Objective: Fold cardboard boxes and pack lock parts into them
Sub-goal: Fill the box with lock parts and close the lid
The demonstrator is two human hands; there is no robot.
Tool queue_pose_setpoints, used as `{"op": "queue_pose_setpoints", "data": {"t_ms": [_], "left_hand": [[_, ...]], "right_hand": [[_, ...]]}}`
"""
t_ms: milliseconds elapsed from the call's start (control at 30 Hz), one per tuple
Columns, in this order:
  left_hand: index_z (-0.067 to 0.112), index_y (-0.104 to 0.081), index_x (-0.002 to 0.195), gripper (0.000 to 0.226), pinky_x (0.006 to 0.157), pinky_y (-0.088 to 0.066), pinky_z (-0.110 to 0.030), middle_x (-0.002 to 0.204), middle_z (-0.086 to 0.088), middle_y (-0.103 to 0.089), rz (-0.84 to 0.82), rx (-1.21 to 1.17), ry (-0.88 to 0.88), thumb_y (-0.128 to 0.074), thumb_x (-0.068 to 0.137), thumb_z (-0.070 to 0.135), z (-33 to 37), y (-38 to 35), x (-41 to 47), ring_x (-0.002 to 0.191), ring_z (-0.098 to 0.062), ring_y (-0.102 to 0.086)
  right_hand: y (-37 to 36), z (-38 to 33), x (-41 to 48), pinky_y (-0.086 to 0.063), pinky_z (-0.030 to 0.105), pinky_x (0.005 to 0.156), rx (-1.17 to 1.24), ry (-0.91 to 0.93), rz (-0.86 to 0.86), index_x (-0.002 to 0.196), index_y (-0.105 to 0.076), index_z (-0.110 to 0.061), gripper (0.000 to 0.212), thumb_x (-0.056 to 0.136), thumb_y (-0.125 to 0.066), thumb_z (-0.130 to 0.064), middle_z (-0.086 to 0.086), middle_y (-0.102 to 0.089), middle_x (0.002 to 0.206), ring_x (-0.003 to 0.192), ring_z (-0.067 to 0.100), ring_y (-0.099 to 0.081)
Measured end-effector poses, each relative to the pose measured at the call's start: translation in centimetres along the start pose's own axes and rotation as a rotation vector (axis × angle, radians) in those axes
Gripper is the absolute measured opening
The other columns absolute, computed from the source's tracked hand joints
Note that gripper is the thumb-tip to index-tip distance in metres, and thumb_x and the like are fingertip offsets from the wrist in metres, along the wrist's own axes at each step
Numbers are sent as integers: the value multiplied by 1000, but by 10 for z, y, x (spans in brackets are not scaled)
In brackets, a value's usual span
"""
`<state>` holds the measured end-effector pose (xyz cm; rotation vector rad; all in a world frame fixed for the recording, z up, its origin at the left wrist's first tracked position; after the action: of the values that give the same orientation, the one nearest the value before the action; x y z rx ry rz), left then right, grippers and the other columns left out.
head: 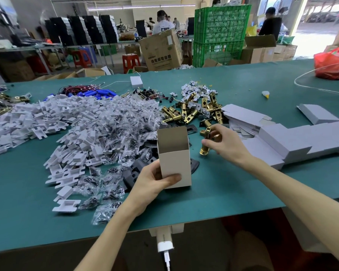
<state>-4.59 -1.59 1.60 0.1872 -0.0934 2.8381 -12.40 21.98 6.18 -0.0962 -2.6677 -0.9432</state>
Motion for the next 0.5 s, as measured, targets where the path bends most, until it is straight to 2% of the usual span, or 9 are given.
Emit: {"op": "queue_pose_setpoints", "data": {"t_ms": [67,133,200,367,500], "left_hand": [[32,-77,115,38,89,-56,-23,117,-3,-78,-14,-6,-9,-89,81,23,1,-1,-1,110,-18,-73],[32,-77,116,41,90,-57,-24,118,-4,-78,-22,-16,-10,-89,78,28,1,-1,-1,111,-19,-73],[32,-76,117,42,91,-56,-25,118,-4,-77,-18,-13,-7,-89,77,30,1,-1,0,113,-20,-72],[35,-77,115,39,91,-56,-23,118,-1,-78,-7,4,4,-88,81,20,-1,1,1,113,-18,-72],[36,-76,115,40,92,-56,-22,119,1,-77,-12,5,-7,-87,78,23,0,0,1,114,-16,-72]], "right_hand": [[5,-7,0,-42,6,65,-48,52,23,107,-66,-14,27,87,-81,-22,-6,-64,90,75,6,-59],[8,-10,-2,-42,5,63,-45,71,20,108,-66,-17,28,86,-82,-22,-7,-63,88,69,2,-58],[12,-12,-3,-46,11,58,28,65,26,102,-65,-19,27,83,-84,-21,-3,-65,84,63,3,-60],[37,-52,-9,-55,24,52,226,127,119,93,-66,-7,27,80,-87,-18,0,-72,72,57,14,-68],[67,-120,-16,-59,29,55,419,305,163,98,-66,-6,29,83,-84,-22,8,-76,83,63,22,-72]]}}
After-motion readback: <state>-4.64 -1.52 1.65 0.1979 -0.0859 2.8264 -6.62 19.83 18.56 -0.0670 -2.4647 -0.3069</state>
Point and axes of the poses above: each hand's wrist, its own x-axis towards the middle knuckle, its own y-axis out of the back of the hand, z = x × y, the point moved 8 cm from there along x, towards the middle knuckle
